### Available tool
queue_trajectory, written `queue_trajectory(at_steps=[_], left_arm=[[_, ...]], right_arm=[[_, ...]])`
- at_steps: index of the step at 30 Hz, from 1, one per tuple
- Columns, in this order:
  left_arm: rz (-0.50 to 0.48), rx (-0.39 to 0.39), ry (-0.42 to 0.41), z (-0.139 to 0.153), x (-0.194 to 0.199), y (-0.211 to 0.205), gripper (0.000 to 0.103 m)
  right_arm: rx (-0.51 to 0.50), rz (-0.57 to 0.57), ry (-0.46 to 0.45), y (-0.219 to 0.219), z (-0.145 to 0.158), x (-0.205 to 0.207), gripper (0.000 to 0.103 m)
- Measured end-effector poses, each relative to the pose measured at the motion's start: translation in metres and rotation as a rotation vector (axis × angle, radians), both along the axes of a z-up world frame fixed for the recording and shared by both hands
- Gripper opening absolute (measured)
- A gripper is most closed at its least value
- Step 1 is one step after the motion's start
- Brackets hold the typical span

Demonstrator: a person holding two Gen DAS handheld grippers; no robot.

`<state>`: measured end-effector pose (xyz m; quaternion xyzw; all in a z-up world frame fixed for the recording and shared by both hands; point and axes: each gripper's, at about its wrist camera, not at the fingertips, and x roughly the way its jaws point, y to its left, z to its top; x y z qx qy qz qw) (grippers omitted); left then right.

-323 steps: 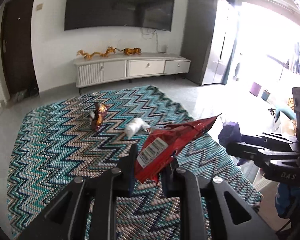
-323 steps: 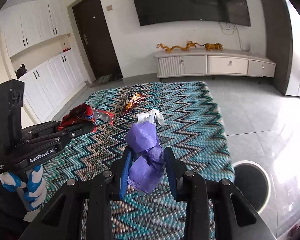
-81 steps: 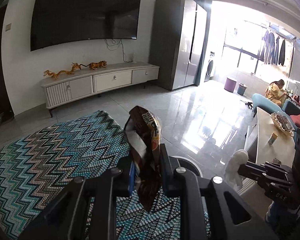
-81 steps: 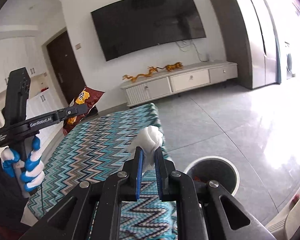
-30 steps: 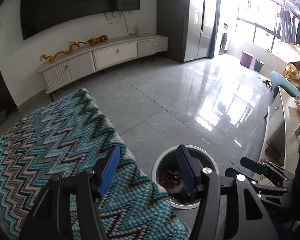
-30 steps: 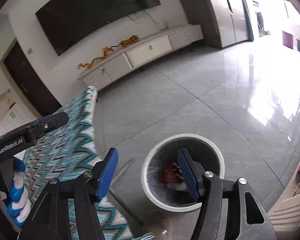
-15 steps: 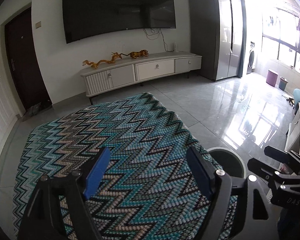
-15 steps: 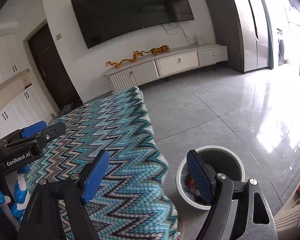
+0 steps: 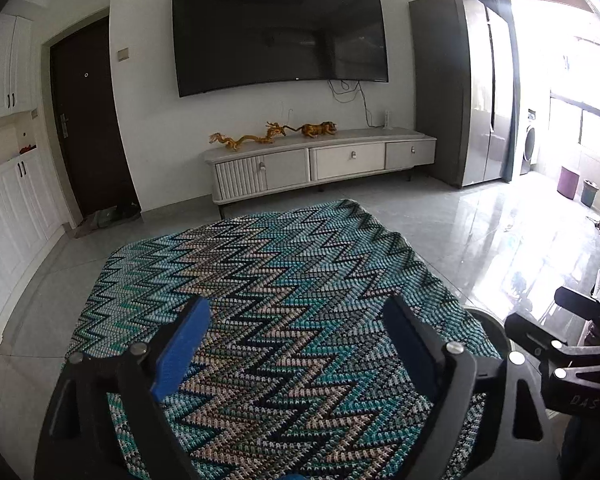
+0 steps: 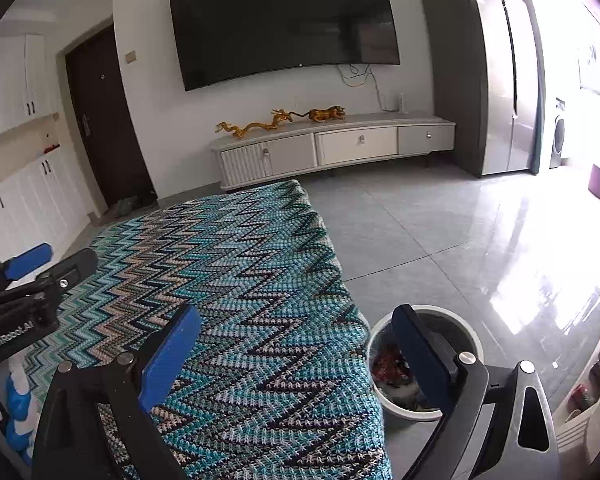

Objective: Collect trash

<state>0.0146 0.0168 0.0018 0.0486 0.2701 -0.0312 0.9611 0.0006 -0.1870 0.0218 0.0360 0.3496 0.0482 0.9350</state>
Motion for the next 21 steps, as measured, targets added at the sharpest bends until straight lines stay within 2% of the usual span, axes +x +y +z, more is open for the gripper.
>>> queue_trajectory(at_steps=[8,21], left_arm=[[0.014,0.004,-0.009,-0.004,-0.005,0.004,0.093],[0.042,0.014,-0.027,-0.010,-0.006,0.002,0.096]], right_arm=[[-0.071,-0.055,-0.008,0.007,-0.009,-0.005,0.100],[-0.075,-0.054,-0.031,0.006,-0.009,-0.010,0.103]])
